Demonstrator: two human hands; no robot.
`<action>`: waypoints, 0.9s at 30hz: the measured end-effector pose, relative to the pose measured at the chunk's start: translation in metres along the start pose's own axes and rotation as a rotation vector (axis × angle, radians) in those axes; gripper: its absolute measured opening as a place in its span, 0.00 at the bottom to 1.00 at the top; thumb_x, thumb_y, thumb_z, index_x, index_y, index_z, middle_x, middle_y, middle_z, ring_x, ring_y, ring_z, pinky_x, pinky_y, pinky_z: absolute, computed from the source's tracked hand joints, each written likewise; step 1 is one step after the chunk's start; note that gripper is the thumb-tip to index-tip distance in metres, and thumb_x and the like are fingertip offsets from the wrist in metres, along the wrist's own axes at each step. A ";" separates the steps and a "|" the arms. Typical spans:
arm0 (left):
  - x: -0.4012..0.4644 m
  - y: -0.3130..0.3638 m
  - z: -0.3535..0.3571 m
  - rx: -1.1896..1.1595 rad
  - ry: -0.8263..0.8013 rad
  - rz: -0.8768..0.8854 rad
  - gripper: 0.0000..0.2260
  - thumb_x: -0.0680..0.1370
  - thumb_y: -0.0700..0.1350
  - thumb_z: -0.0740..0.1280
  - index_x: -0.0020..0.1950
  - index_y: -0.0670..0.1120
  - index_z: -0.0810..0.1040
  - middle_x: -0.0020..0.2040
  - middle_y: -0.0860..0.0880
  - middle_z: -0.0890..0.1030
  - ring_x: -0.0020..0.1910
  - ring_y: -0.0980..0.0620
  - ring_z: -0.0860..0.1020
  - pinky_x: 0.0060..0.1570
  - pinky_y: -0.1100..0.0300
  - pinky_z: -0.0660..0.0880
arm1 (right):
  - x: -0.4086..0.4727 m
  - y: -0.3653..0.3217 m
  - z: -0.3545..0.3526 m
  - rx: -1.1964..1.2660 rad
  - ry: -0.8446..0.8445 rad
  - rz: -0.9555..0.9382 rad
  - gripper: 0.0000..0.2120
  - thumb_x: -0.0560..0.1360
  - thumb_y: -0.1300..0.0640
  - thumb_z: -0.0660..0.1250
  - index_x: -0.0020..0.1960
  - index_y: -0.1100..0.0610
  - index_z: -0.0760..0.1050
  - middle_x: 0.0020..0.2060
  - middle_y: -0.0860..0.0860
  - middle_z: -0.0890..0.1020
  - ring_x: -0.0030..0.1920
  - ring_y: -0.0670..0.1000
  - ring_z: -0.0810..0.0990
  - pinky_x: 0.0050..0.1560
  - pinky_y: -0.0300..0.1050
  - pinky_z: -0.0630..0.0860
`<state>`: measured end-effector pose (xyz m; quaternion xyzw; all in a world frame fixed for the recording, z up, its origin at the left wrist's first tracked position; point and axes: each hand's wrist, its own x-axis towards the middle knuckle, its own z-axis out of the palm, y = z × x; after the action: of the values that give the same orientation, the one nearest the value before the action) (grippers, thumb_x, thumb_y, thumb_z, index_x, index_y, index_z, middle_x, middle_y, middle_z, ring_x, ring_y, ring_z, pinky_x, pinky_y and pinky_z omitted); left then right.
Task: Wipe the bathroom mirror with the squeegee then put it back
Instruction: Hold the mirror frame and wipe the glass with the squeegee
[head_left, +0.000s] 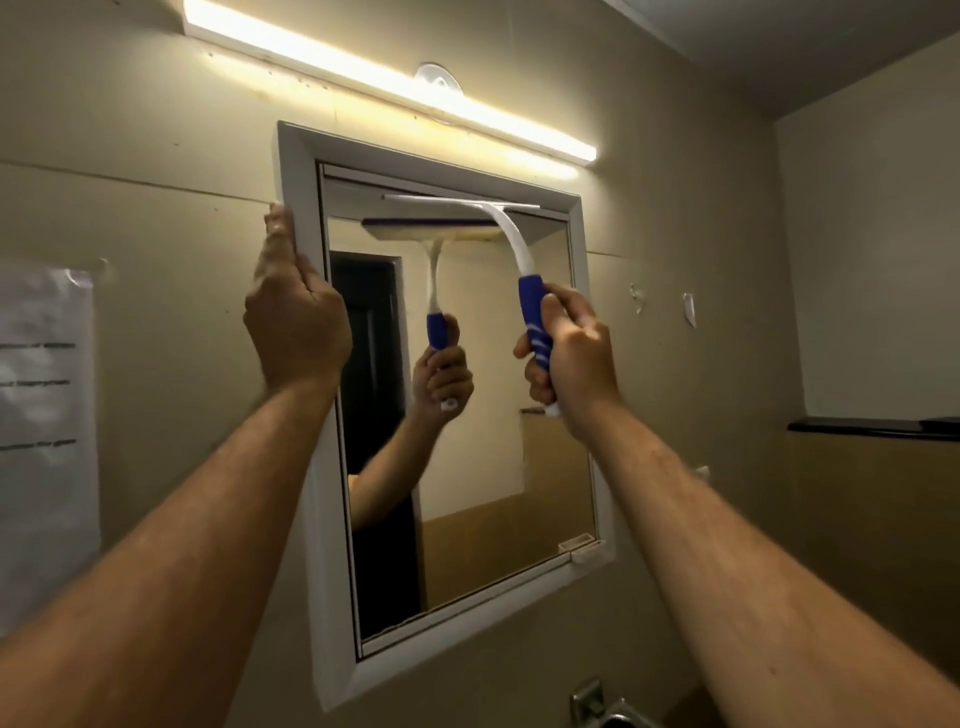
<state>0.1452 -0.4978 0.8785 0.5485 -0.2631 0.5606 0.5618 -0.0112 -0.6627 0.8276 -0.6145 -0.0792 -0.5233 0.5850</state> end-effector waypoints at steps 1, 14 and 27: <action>0.000 0.000 0.001 0.009 0.008 0.001 0.20 0.84 0.44 0.54 0.77 0.48 0.63 0.72 0.49 0.71 0.69 0.50 0.72 0.63 0.71 0.63 | 0.008 -0.001 0.001 0.001 -0.008 0.003 0.13 0.83 0.51 0.54 0.64 0.51 0.71 0.37 0.57 0.78 0.25 0.48 0.71 0.23 0.40 0.68; 0.003 -0.005 0.004 0.071 0.040 0.034 0.20 0.84 0.43 0.54 0.77 0.47 0.63 0.72 0.49 0.71 0.69 0.52 0.71 0.61 0.75 0.60 | 0.003 0.024 -0.005 0.024 0.037 0.019 0.17 0.82 0.50 0.57 0.69 0.51 0.71 0.37 0.58 0.80 0.24 0.48 0.71 0.22 0.40 0.68; 0.001 -0.007 0.006 0.085 0.041 0.070 0.20 0.85 0.45 0.53 0.77 0.47 0.62 0.73 0.49 0.69 0.70 0.52 0.70 0.65 0.69 0.63 | -0.039 0.066 -0.038 -0.010 0.092 0.191 0.19 0.81 0.48 0.58 0.67 0.57 0.73 0.31 0.55 0.76 0.22 0.47 0.71 0.21 0.38 0.67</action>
<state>0.1538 -0.5013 0.8789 0.5508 -0.2462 0.6017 0.5234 -0.0027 -0.6931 0.7478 -0.5974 0.0093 -0.4930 0.6324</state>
